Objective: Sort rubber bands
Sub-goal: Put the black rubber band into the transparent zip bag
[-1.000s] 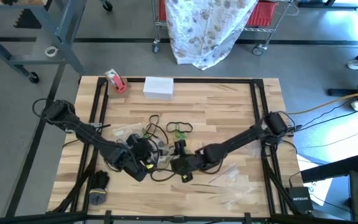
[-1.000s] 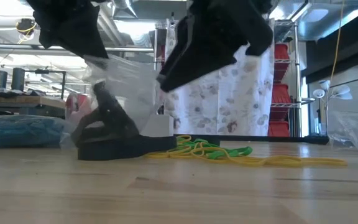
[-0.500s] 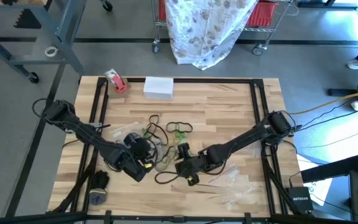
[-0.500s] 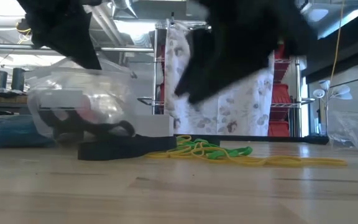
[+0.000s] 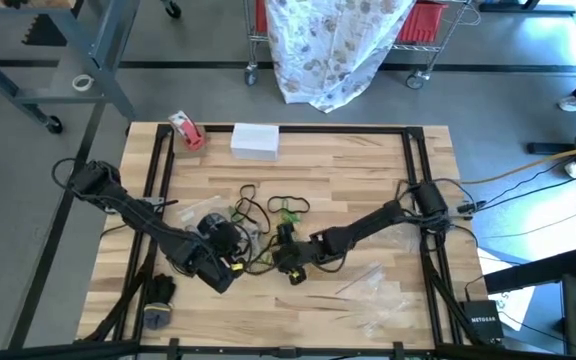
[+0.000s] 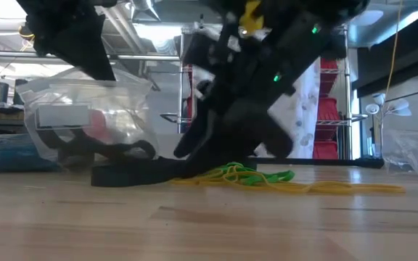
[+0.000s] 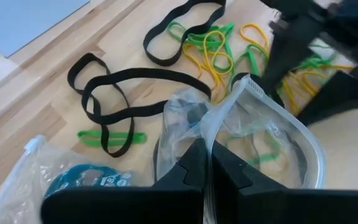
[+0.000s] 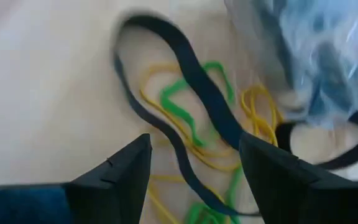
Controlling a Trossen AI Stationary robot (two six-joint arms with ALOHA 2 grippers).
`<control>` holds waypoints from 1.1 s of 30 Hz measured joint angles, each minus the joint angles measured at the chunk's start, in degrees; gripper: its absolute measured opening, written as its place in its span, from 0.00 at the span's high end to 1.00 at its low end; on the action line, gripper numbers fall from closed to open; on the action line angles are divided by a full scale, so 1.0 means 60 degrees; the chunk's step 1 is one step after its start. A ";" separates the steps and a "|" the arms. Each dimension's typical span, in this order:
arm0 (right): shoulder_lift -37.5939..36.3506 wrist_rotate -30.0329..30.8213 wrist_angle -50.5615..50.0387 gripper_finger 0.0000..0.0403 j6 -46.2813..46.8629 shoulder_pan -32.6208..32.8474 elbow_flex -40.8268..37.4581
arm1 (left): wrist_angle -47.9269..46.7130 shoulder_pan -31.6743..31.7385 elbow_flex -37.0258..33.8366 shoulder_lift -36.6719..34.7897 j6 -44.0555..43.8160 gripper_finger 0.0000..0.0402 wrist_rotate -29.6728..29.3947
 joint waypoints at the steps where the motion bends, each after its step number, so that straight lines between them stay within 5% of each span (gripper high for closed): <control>1: 0.0047 0.0168 0.0041 0.41 0.0001 -0.0056 -0.0001 | -0.0006 0.0000 0.0000 0.0000 0.0015 1.00 -0.0010; 10: 0.0046 0.0269 0.0488 0.41 -0.1004 -0.0356 0.0007 | 0.0014 0.0000 0.0000 0.0000 0.0132 1.00 -0.0011; 22: 0.0363 -0.1121 0.0909 0.42 -0.0972 -0.0844 0.0029 | 0.0056 0.0000 0.0000 0.0000 0.0124 1.00 -0.0011; 33: 0.0365 -0.2121 0.0495 0.71 -0.0556 -0.1034 0.0084 | 0.0080 0.0000 0.0000 0.0004 0.0121 1.00 -0.0015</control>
